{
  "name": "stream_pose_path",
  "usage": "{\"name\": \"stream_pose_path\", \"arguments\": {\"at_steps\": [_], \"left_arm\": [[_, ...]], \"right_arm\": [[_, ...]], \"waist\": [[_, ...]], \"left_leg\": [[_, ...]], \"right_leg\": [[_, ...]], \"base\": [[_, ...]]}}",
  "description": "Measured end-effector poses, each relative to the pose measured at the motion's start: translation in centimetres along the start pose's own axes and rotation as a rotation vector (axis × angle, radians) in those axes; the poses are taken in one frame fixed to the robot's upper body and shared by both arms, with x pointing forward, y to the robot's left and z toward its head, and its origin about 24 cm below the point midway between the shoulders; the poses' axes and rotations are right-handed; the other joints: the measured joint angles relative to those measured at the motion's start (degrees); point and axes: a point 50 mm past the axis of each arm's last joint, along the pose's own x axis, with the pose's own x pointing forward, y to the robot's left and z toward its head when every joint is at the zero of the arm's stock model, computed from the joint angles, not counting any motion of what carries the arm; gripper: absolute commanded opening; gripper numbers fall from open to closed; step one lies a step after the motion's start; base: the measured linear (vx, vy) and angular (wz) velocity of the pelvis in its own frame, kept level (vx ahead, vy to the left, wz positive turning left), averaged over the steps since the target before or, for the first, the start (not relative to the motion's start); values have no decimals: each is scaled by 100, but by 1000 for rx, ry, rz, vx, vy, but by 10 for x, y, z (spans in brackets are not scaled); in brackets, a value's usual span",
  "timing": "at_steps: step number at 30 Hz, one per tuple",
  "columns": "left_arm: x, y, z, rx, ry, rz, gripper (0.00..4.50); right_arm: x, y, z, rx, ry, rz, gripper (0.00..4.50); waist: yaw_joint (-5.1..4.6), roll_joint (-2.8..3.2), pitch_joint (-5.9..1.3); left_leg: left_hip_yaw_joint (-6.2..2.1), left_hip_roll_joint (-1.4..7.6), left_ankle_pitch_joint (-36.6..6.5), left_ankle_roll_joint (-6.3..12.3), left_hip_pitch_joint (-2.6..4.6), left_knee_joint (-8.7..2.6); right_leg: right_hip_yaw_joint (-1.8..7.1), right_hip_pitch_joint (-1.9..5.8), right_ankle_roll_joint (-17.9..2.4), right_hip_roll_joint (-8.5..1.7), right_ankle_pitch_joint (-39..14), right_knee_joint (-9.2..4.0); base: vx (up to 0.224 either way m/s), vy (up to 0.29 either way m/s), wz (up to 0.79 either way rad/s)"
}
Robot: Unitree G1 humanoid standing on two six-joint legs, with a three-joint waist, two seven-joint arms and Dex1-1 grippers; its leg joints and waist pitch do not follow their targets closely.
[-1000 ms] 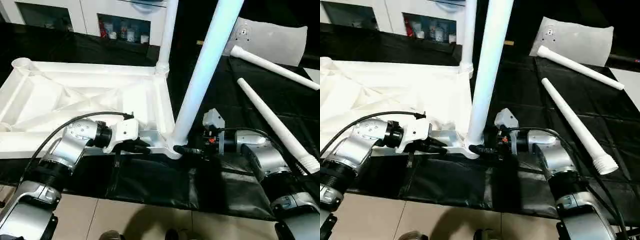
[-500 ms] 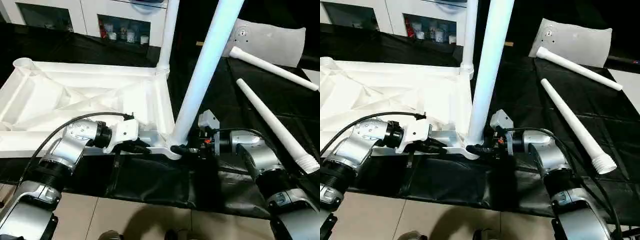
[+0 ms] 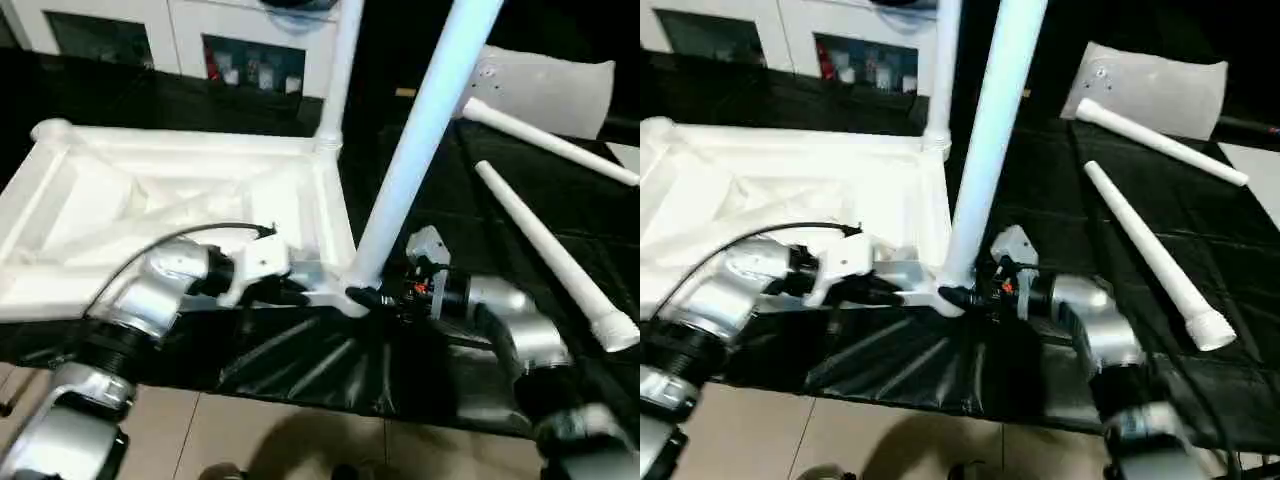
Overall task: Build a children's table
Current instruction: Rotate leg to tighten
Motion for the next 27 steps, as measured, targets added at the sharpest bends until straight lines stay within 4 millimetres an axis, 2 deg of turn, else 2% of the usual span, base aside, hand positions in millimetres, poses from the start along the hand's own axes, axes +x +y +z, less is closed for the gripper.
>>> {"name": "stream_pose_path", "arguments": {"at_steps": [3, 5, 10, 12, 17, 19, 23, 24, 26, 27], "left_arm": [[15, 2, 5, -132, -13, 120, 0], [25, 3, 10, -202, -24, 183, 0], [46, 1, 23, -333, -56, 310, 0], [51, 2, 27, -346, -67, 350, 0], [56, 2, 35, -343, -87, 386, 0], [56, 2, 36, -333, -83, 388, 0], [52, 4, 34, -320, -63, 427, 0], [50, 6, 32, -317, -55, 456, 0], [48, 8, 31, -316, -51, 473, 0], [47, 8, 31, -312, -50, 477, 0]], "right_arm": [[15, 0, -1, 88, -59, -227, 277], [23, -2, 2, 129, -79, -362, 277], [34, -11, 13, 71, -40, -532, 277], [40, -13, 16, 129, -59, -584, 277], [40, -18, 22, 135, -70, -618, 277], [40, -18, 22, 137, -75, -620, 333], [42, -12, 16, 165, -82, -608, 367], [45, -5, 12, 192, -96, -582, 385], [47, -2, 12, 193, -99, -556, 394], [47, 0, 12, 191, -102, -537, 412]], "waist": [[-110, 21, -3], [-143, 25, -5], [-110, 41, -3], [-105, 42, -4], [-78, 40, -5], [-76, 39, -5], [-115, 26, -3], [-164, 18, -1], [-205, 18, -1], [-223, 16, 0]], "left_leg": [[2, -1, 25, -37, 23, -48], [2, -1, 39, -42, 22, -61], [0, -1, 42, -40, 14, -76], [-1, -1, 53, -21, 11, -89], [-12, 2, 50, -5, -43, -104], [-16, 5, 52, -3, -58, -101], [-20, 14, 53, -5, -63, -88], [-19, 22, 53, -6, -63, -81], [-19, 22, 56, -11, -64, -80], [-20, 23, 57, -12, -64, -80]], "right_leg": [[-8, 24, 35, 0, -20, -48], [-14, 21, 35, 0, -20, -58], [-23, 17, 33, 0, -17, -58], [-26, 10, 2, 0, 7, -58], [-50, -36, 2, -1, 7, -59], [-58, -47, 1, -1, 8, -58], [-66, -48, -4, 2, 12, -57], [-68, -48, -2, 5, 15, -57], [-69, -47, 0, 5, 20, -57], [-71, -47, 1, 6, 20, -58]], "base": [[0, 0, 0], [0, 0, 0], [0, 0, 0], [0, 0, 0], [0, 0, 0], [0, 0, 0], [0, 0, 0], [0, 0, 0], [0, 0, 0], [0, 0, 0]]}}
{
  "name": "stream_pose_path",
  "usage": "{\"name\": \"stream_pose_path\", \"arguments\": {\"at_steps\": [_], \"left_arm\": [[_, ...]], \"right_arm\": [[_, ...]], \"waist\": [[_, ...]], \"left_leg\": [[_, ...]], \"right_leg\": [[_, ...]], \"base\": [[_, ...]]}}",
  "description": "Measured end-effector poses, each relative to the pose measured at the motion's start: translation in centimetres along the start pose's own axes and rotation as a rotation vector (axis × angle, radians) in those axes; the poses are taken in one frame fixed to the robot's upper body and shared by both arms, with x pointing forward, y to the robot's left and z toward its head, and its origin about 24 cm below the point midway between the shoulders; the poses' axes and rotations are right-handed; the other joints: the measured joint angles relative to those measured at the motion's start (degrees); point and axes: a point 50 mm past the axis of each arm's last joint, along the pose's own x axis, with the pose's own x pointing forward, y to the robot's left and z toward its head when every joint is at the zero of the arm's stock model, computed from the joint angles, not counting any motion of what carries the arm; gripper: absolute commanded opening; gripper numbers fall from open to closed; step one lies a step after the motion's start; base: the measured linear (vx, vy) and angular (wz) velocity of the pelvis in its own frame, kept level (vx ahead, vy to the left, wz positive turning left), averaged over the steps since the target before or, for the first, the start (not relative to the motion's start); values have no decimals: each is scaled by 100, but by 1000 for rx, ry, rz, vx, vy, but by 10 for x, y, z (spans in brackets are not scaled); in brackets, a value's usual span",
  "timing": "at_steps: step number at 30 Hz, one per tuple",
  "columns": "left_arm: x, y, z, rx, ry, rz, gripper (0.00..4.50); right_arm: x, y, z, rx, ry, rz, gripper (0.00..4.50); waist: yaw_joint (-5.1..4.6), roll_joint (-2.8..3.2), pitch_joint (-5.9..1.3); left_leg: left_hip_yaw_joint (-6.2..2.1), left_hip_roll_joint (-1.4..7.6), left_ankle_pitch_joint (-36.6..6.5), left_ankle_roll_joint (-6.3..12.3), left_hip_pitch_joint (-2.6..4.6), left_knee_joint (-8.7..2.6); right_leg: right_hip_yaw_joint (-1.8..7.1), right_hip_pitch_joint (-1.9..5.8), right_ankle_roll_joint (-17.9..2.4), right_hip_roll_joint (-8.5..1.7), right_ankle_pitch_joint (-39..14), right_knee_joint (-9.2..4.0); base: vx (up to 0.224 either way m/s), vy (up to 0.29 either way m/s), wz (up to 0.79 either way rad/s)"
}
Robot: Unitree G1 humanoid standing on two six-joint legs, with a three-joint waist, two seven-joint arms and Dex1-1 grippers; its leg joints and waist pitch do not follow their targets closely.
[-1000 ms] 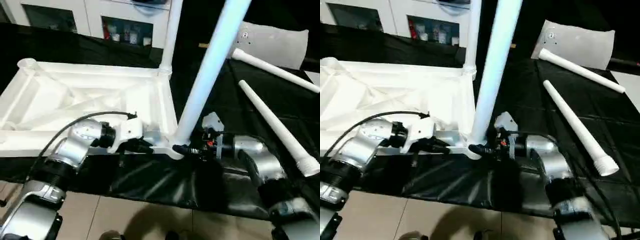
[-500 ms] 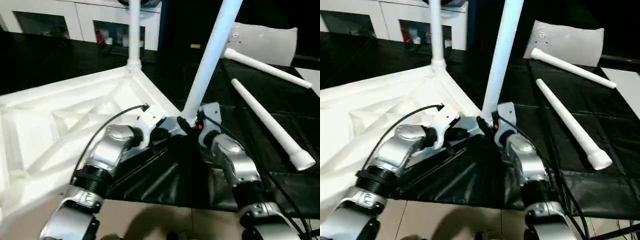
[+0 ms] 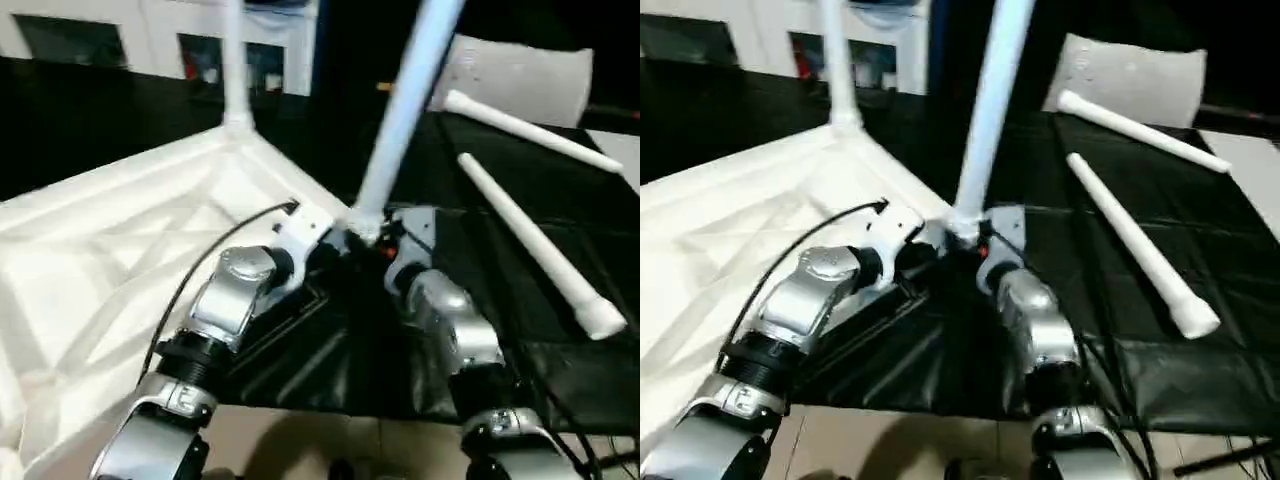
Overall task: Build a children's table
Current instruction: Rotate leg to tighten
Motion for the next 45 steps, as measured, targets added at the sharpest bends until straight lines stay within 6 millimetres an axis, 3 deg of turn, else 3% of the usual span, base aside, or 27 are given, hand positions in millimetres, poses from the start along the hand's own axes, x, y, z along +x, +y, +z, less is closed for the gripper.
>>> {"name": "stream_pose_path", "arguments": {"at_steps": [7, 12, 16, 19, 28, 35, 45], "left_arm": [[-13, 14, -4, 94, -12, -36, 0], [-31, 27, -12, 193, -14, -119, 0], [-37, 29, -15, 258, -11, -200, 0], [-44, 27, -19, 303, -17, -319, 0], [-52, 26, -25, 398, -12, -531, 0], [-54, 21, -26, 434, -16, -630, 0], [-52, 19, -24, 457, -19, -660, 0]], "right_arm": [[-24, -17, -22, 14, 52, 66, 443], [-45, -52, 2, -54, -12, 54, 443], [-51, -59, 10, -119, 0, 136, 443], [-62, -65, 21, -223, 33, 271, 443], [-66, -50, 37, -352, 124, 625, 443], [-63, -47, 33, -371, 193, 718, 443], [-53, -39, 25, -365, 223, 780, 351]], "waist": [[-21, 12, 8], [10, 6, 9], [30, 4, 9], [139, 4, 8], [213, -3, 6], [290, -18, 3], [306, -26, -1]], "left_leg": [[-2, 4, 0, 1, -28, -5], [-2, 8, 3, 4, -35, -4], [-1, 7, 2, 4, -25, 1], [-1, 8, 2, 4, -22, 2], [18, 32, 12, -2, -15, 35], [16, 32, 12, 0, -15, 35], [15, 34, 12, -1, -15, 43]], "right_leg": [[-3, -33, 0, 4, 1, 4], [-5, -46, -1, 8, 1, 10], [-4, -48, -3, 6, 2, 7], [-7, -49, -3, 5, 2, 11], [-20, -16, -11, -2, 7, 20], [-24, -6, -11, -4, 7, 15], [-28, 0, -11, -4, 7, 20]], "base": [[0, 0, 0], [0, 0, 0], [0, 0, 0], [0, 0, 0], [0, 0, 0], [0, 0, 0], [0, 0, 0]]}}
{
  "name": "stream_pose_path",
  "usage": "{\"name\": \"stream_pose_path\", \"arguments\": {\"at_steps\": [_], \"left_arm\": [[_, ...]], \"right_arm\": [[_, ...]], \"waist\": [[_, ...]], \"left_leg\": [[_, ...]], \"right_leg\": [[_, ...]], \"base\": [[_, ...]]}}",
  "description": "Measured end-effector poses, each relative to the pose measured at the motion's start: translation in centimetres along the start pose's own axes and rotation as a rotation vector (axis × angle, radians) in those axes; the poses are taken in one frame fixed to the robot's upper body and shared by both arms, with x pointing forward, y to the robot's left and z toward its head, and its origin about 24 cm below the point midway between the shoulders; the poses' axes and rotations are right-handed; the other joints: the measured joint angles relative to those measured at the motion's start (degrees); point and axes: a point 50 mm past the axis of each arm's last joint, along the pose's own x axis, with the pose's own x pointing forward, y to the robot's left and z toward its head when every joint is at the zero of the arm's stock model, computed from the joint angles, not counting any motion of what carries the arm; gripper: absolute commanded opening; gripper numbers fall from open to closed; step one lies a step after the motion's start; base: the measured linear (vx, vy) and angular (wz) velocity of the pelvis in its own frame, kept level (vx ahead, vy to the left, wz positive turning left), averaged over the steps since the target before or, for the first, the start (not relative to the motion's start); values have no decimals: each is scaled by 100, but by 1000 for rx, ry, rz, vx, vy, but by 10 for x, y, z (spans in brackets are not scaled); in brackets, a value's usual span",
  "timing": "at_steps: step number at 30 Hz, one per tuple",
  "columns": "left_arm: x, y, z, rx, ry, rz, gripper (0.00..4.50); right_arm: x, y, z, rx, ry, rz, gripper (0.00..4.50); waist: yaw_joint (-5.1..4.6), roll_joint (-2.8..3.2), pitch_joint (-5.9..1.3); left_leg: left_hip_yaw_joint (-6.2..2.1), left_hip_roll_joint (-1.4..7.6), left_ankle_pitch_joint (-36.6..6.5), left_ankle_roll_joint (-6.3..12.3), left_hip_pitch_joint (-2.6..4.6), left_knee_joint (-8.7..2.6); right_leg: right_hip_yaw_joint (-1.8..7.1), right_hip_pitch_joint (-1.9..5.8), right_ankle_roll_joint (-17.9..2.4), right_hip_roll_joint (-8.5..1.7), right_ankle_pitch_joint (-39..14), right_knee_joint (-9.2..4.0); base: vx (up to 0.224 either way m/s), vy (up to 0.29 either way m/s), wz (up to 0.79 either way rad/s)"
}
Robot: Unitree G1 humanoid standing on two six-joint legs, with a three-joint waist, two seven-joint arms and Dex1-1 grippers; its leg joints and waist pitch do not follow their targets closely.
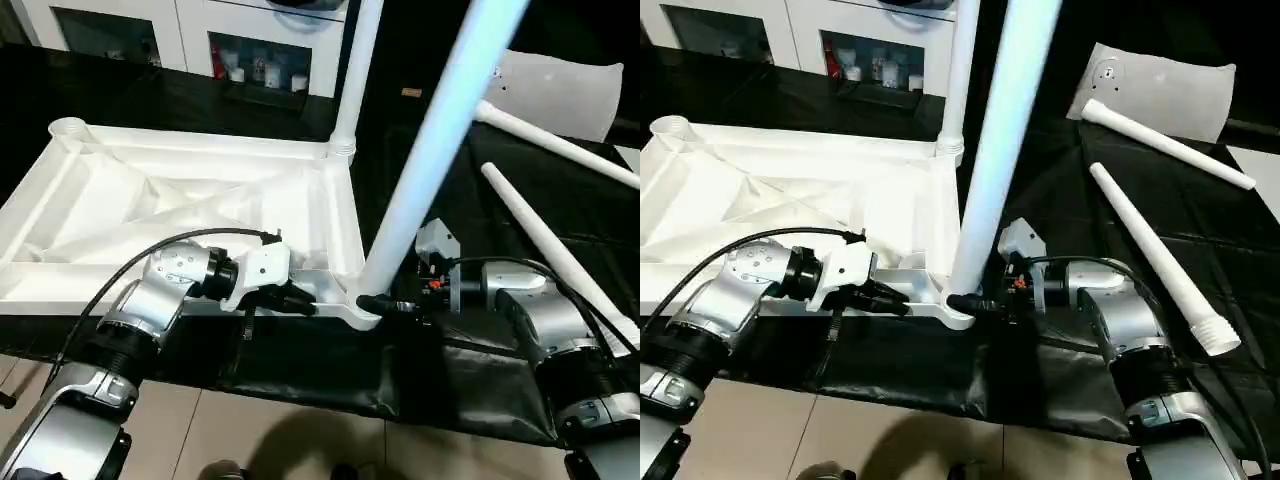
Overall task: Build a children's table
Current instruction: Rotate leg to tighten
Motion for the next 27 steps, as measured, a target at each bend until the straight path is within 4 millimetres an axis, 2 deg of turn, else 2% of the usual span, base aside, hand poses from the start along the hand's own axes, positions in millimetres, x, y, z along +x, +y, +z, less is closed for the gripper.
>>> {"name": "stream_pose_path", "arguments": {"at_steps": [9, 21, 26, 27], "left_arm": [[1, 0, -1, 4, -3, -11, 0], [1, 0, -1, 0, -4, -9, 0], [3, 2, -1, -59, -14, 18, 0], [4, 3, -2, -80, -12, 37, 0]], "right_arm": [[5, 2, -4, -1, 26, 35, 282], [6, 3, -5, 9, 22, 43, 272], [4, 7, -10, 53, -13, -20, 272], [9, 9, -11, 75, -29, -56, 272]], "waist": [[18, 0, 0], [19, 0, 0], [62, 0, 0], [49, 3, -2]], "left_leg": [[-1, 1, 0, 0, -1, 12], [-1, 2, 0, 0, -1, 11], [0, 2, 0, 0, 0, 12], [2, 2, 0, -1, 7, 12]], "right_leg": [[0, 2, 0, 0, 0, 10], [-2, 6, 0, 0, 0, 13], [1, 17, 0, 0, 0, 12], [2, 26, -4, -2, 2, 12]], "base": [[0, 0, 0], [0, 0, 0], [0, 0, 0], [0, 0, 0]]}}
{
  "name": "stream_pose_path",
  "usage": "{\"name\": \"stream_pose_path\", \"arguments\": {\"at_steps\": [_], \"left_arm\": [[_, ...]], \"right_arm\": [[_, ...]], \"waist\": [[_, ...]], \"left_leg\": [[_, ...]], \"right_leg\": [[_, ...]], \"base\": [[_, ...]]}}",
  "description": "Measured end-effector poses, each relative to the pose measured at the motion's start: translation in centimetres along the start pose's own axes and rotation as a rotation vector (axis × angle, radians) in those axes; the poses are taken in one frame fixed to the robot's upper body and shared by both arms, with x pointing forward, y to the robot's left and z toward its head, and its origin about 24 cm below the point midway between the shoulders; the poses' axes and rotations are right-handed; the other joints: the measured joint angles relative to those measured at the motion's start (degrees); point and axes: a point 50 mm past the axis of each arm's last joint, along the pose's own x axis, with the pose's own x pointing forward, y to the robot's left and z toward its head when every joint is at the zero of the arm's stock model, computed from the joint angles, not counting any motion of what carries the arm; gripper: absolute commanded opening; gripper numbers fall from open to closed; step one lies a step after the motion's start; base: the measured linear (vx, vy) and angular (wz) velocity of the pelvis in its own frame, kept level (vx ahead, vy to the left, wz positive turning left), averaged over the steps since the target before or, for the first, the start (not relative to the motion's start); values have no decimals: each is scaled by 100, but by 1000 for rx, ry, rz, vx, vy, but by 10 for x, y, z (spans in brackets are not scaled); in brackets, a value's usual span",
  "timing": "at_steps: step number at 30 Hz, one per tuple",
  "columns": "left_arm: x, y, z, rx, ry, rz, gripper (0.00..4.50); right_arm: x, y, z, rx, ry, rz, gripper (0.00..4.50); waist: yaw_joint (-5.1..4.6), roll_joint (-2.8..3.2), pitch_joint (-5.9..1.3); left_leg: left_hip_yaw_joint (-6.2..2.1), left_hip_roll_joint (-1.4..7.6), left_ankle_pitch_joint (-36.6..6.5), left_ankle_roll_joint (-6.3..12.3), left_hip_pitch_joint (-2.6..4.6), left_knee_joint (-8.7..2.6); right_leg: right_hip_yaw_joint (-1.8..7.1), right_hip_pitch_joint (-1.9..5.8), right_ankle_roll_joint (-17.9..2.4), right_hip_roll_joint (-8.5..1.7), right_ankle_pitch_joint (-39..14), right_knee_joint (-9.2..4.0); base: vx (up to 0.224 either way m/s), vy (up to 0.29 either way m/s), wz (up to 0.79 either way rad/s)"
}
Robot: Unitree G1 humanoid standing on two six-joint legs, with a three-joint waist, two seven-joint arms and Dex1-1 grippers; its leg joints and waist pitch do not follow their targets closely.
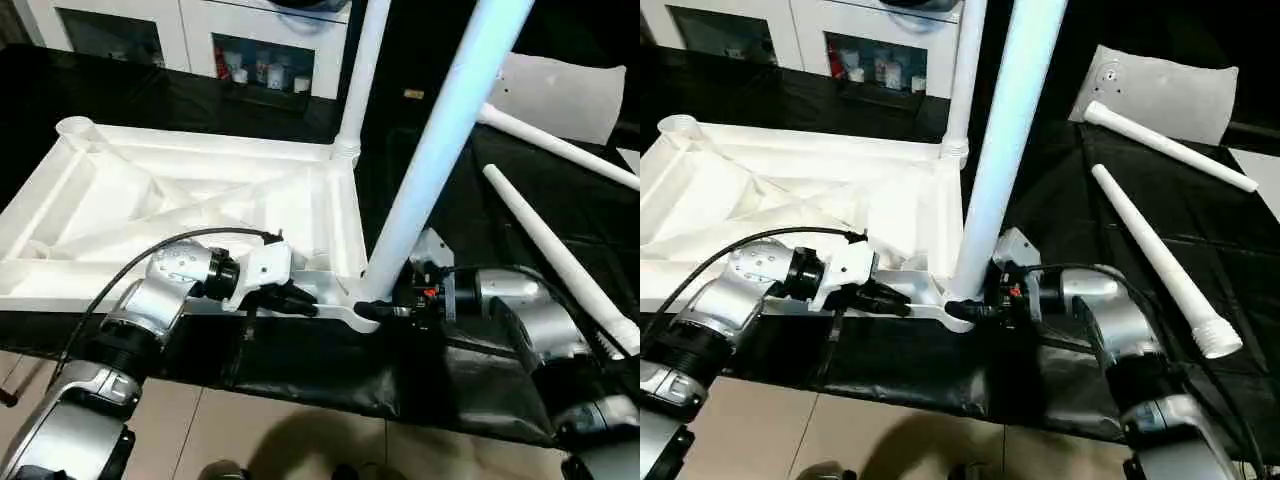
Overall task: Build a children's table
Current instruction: Rotate leg to tighten
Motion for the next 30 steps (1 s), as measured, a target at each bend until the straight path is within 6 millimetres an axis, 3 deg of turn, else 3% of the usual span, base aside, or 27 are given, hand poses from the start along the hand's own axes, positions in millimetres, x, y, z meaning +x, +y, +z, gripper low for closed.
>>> {"name": "stream_pose_path", "arguments": {"at_steps": [6, 15, 20, 23, 30], "left_arm": [[20, 9, 1, -157, -9, 201, 0], [68, 15, 23, -318, -15, 454, 0], [79, 15, 31, -333, -17, 512, 0], [79, 15, 33, -324, -18, 518, 0], [65, 22, 30, -277, -2, 559, 0]], "right_arm": [[15, -4, -6, 160, -91, -356, 272], [32, -24, 1, 298, -141, -804, 272], [34, -30, 6, 317, -145, -885, 272], [34, -31, 7, 312, -162, -892, 342], [35, -23, 0, 293, -188, -817, 397]], "waist": [[-85, 9, 0], [-164, 29, -8], [-171, 33, -10], [-165, 33, -10], [-268, 29, -8]], "left_leg": [[2, -1, 7, -51, 77, -12], [6, -10, 13, -47, 84, -34], [5, -11, 11, -47, 76, -58], [4, -11, 29, -17, 69, -81], [7, -6, 32, -14, 2, -82]], "right_leg": [[3, 54, 40, 1, -15, -19], [11, 66, 43, 0, -17, -45], [10, 63, 43, 0, -7, -43], [6, 50, 46, 1, -9, -42], [3, -21, 36, 6, -1, -34]], "base": [[0, 0, 0], [0, 0, 0], [0, 0, 0], [0, 0, 0], [0, 0, 0]]}}
